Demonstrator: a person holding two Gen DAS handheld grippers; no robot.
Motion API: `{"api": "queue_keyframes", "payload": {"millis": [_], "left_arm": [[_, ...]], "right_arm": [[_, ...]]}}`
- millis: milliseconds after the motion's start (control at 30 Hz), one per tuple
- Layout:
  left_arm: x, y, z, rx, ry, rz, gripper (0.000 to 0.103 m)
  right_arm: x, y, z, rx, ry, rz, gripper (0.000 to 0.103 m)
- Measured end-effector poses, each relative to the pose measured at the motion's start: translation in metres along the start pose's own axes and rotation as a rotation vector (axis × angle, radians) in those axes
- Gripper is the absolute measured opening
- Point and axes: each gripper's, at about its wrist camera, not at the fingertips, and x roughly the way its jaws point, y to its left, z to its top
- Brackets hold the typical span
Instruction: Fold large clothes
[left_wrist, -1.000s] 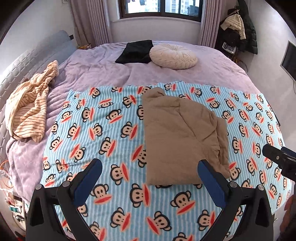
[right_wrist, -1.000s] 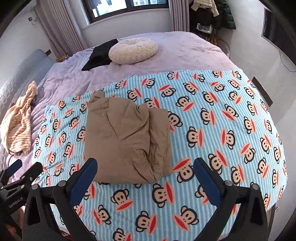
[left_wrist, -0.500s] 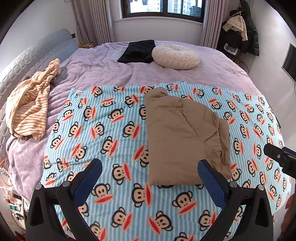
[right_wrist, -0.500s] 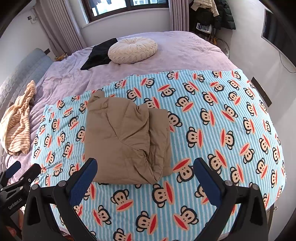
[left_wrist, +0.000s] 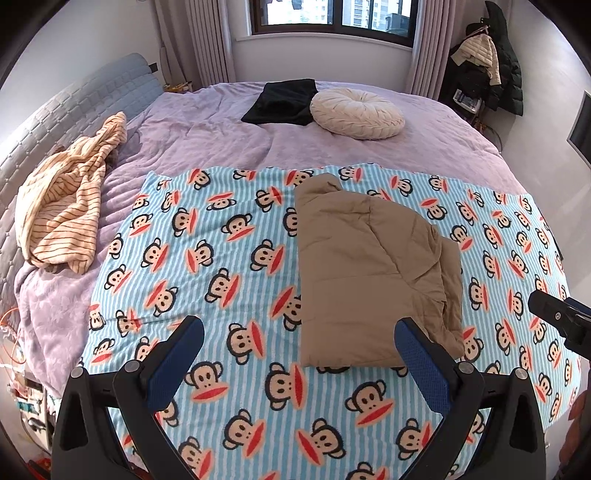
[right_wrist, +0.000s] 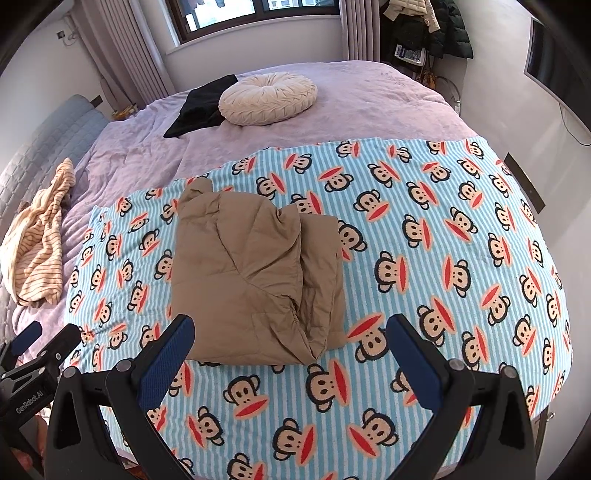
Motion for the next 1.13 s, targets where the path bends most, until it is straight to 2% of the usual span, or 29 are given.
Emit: {"api": "queue_keyframes", "payload": {"millis": [1133], "left_arm": [[0.0035,0.0015,0.0017,0.003,-0.011,-0.006,0.103]], "right_arm": [[0.0008,0.002,-0.0013,0.007,0.002,-0.004,0.103]]}}
